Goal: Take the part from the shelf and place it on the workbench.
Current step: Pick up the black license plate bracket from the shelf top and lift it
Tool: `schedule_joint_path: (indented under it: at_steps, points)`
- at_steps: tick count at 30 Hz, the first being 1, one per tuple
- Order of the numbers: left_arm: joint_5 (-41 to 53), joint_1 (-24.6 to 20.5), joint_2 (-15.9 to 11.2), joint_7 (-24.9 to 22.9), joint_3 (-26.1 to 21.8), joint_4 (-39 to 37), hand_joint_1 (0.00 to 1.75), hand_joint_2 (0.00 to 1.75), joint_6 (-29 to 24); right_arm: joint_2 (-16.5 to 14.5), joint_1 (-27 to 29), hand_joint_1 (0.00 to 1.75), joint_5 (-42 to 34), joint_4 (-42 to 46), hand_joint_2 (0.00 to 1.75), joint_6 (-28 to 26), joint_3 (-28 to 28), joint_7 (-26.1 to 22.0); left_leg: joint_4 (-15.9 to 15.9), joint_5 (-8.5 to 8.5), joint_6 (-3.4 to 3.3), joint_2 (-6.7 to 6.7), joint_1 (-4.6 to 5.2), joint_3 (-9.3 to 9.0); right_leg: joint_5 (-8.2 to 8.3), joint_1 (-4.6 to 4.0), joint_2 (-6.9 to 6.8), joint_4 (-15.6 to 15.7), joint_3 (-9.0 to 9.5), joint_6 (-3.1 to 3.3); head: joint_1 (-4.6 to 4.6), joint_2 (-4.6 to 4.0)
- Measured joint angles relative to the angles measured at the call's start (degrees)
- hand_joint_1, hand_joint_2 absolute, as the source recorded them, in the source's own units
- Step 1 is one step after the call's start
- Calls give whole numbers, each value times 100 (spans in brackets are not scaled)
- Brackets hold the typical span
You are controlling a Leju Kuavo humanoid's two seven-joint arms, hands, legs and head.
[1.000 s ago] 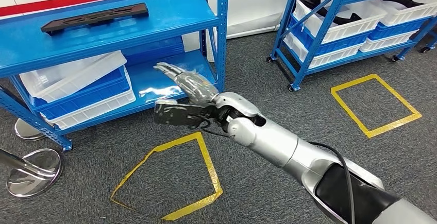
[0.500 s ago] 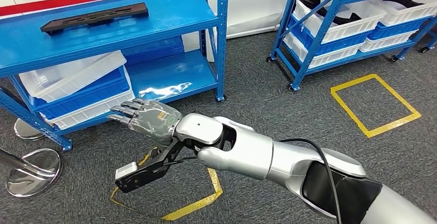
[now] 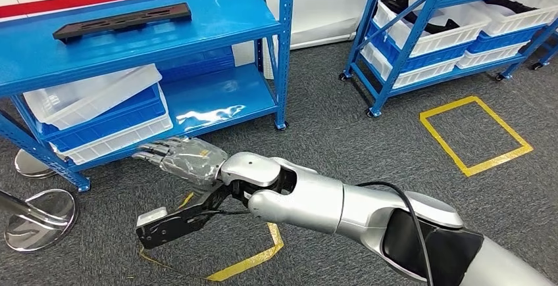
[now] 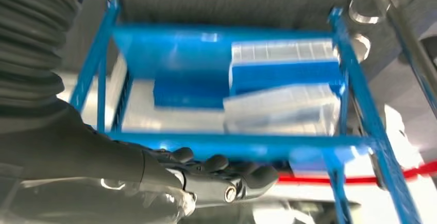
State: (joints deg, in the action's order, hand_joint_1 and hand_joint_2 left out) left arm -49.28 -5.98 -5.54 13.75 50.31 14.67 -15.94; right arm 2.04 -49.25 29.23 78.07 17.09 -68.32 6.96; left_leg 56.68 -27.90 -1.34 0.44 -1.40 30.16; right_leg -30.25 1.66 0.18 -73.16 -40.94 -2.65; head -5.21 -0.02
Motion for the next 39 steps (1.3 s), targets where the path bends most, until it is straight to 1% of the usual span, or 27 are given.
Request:
schedule_joint_path:
  at_steps: [2, 3, 4, 7, 9, 10, 12, 13, 14, 15, 17, 18, 19, 21, 23, 24, 25, 27, 28, 29, 30, 31, 32, 34, 35, 38, 39]
  points:
    - [-59, 4, -3, 33, 0, -9, 0, 0, 78, 5, 1, 0, -175, -44, 0, -89, 3, 44, 44, -72, 59, -8, -17, -30, 456, 7, -15, 644, 216, 9, 1, 0]
    - [-83, 0, -6, 48, 0, -13, 0, 0, 114, 5, -2, 0, -224, -61, 0, -134, 5, 57, 83, -112, 98, -12, -12, -29, 592, -4, -18, 958, 337, 28, 4, 0]
    - [-102, -4, -11, 67, 0, -17, 0, 0, 145, 6, -1, 0, -259, -75, 0, -176, 8, 70, 110, -136, 140, -14, -4, -11, 636, -16, -20, 1147, 402, 65, 11, 0]
    - [-147, -5, -24, 112, 0, -25, 0, 0, 216, 8, 10, 0, -302, -116, 0, -302, 23, 103, 118, -155, 224, 6, 3, 36, 582, -40, 11, 1241, 398, 205, 26, 0]
    - [-162, -7, -23, 121, 0, -26, 0, 0, 243, 3, 7, 0, -304, -134, 0, -390, 43, 116, 261, -266, 257, 12, -14, 94, 577, -32, 23, 1277, 429, 280, 34, 0]
    - [-162, -15, -25, 124, 0, -26, 0, 0, 251, -1, 4, 0, -300, -137, 0, -434, 60, 122, 504, -391, 267, 8, -18, 216, 572, -31, 22, 1292, 451, 313, 41, 0]
    - [-162, -27, -32, 127, 0, -28, 0, 0, 256, -3, 6, 0, -277, -149, 0, -510, 88, 135, 1270, -679, 275, 2, -17, 628, 553, -58, 19, 1295, 473, 358, 52, 0]
    - [-162, -22, -36, 126, 0, -30, 0, 0, 253, -3, 13, 0, -263, -159, 0, -544, 96, 140, 1613, -760, 276, 1, -15, 833, 543, -74, 23, 1292, 481, 373, 51, 0]
    - [-163, -9, -38, 126, 1, -33, 0, 0, 249, -3, 21, 0, -252, -168, 0, -576, 99, 143, 1783, -737, 270, 0, -14, 963, 533, -89, 34, 1287, 492, 388, 50, 0]
    - [-165, 4, -40, 125, 1, -37, 0, 0, 243, -3, 27, 0, -245, -175, 0, -609, 104, 145, 1724, -595, 257, -1, -13, 985, 522, -101, 49, 1279, 506, 396, 50, 0]
    - [-168, 14, -46, 125, 2, -42, 0, 0, 229, -6, 30, 0, -235, -179, 0, -663, 131, 145, 1065, -124, 203, -7, -2, 769, 495, -115, 74, 1262, 539, 396, 51, 0]
    - [-169, 8, -53, 125, 2, -45, 0, 0, 221, -8, 26, 0, -227, -179, 0, -684, 151, 145, 705, 50, 174, -13, 16, 626, 483, -129, 81, 1250, 541, 383, 52, 0]
    - [-169, -3, -58, 125, 2, -48, 0, 0, 215, -9, 23, 0, -218, -178, 0, -701, 171, 148, 450, 135, 152, -18, 33, 523, 479, -134, 85, 1244, 532, 362, 52, 0]
    - [-168, -17, -65, 126, 2, -54, 0, 0, 205, -10, 25, 0, -183, -178, 0, -728, 207, 164, 293, 132, 128, -32, 66, 463, 494, -138, 88, 1252, 507, 308, 50, 0]
    - [-168, -13, -65, 124, 2, -56, 0, 0, 198, -9, 30, 0, -149, -178, 0, -747, 244, 189, 231, 157, 83, -32, 41, 444, 478, -137, 77, 1241, 494, 247, 43, 0]
    - [-167, -10, -65, 123, 2, -56, 0, 0, 196, -8, 26, 0, -133, -177, 0, -753, 264, 196, 201, 173, 55, -26, 26, 426, 411, -138, 64, 1150, 457, 220, 35, 0]
    - [-167, -9, -65, 122, 2, -57, 0, 0, 195, -7, 21, 0, -118, -176, 0, -756, 283, 202, 174, 189, 24, -19, 12, 409, 287, -139, 51, 944, 363, 195, 28, 0]
    - [-167, -16, -65, 122, 3, -57, 0, 0, 194, -4, 23, 0, -84, -176, 0, -758, 305, 215, 166, 193, -4, -14, 19, 402, -32, -122, 35, 264, 41, 162, 17, 0]
    - [-167, -18, -65, 122, 4, -58, 0, 0, 193, -1, 33, 0, -68, -176, 0, -758, 310, 222, 169, 191, -9, -14, 21, 403, -132, -113, 34, -57, -122, 152, 19, 0]
    - [-167, -18, -65, 120, 4, -58, 0, 0, 192, 2, 44, 0, -55, -177, 0, -757, 313, 228, 174, 186, -10, -15, 22, 402, -137, -106, 33, -224, -217, 145, 18, 0]
    - [-167, -17, -65, 117, 4, -59, 0, 0, 191, 5, 51, 0, -44, -177, 0, -756, 317, 232, 182, 178, -9, -16, 22, 400, -40, -100, 30, -187, -216, 143, 18, 0]
    - [-167, -16, -65, 114, 4, -59, 0, 0, 191, 7, 53, 0, -37, -177, 0, -754, 326, 233, 193, 167, -3, -17, 20, 396, 134, -96, 26, 43, -119, 147, 18, 0]
    - [-167, -16, -64, 111, 4, -59, 0, 0, 192, 8, 49, 0, -27, -177, 0, -750, 336, 232, 207, 151, 9, -20, 18, 392, 333, -94, 19, 417, 49, 158, 16, 0]
    - [-167, -20, -63, 109, 4, -59, 0, 0, 197, 7, 36, 0, -4, -175, 0, -739, 353, 230, 235, 122, 52, -26, 38, 402, 541, -109, 8, 1048, 350, 193, 19, 0]
    - [-167, -21, -64, 109, 4, -59, 0, 0, 199, 7, 33, 0, 9, -173, 0, -733, 358, 229, 238, 118, 79, -28, 50, 408, 559, -118, 8, 1211, 425, 214, 23, 0]
    - [-167, -19, -62, 109, 4, -59, 0, 0, 200, 6, 36, 0, 23, -168, 0, -723, 369, 228, 205, 118, 169, -21, 49, 406, 552, -124, 27, 1288, 461, 297, 25, 0]
    - [-166, -18, -61, 109, 4, -59, 0, 0, 201, 3, 33, 0, 23, -167, 0, -724, 375, 228, 259, 65, 196, -20, 41, 424, 562, -117, 27, 1315, 481, 330, 28, 0]
